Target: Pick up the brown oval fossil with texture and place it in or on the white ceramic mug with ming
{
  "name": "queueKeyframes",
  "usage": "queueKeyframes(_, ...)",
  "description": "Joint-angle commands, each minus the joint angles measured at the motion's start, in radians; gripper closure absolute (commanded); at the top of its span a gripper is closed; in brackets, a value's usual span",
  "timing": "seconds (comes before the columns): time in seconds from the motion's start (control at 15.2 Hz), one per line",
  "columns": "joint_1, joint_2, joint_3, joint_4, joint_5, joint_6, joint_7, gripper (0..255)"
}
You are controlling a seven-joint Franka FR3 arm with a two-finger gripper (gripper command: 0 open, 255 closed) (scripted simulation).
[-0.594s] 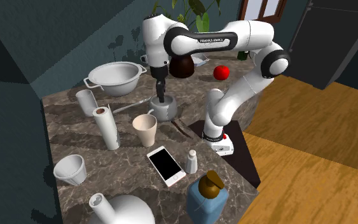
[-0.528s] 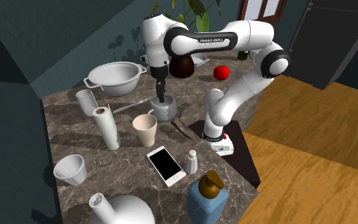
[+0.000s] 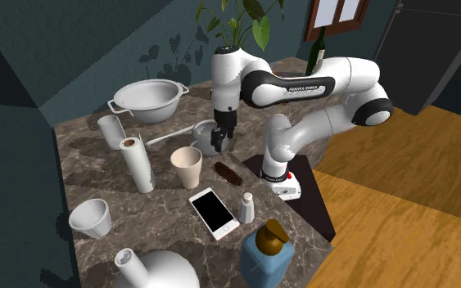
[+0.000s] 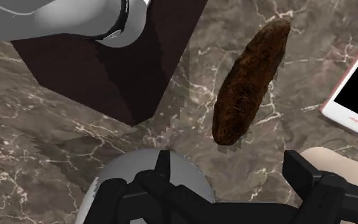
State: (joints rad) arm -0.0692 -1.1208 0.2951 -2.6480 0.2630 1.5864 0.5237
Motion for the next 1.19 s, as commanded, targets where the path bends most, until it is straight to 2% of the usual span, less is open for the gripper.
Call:
queueKeyframes(0.0, -0.017, -0.078, 0.084, -0.061, 0.063, 0.014, 0.159, 0)
queueKeyframes(0.2, -0.031, -0.163, 0.235, -0.117, 0.174, 0.026, 0.392, 0)
queueKeyframes(0.73, -0.006, -0.171, 0.299, -0.216, 0.234, 0.115, 0.401, 0)
queueKeyframes(1.12, -0.006, -0.171, 0.299, -0.216, 0.234, 0.115, 0.401, 0)
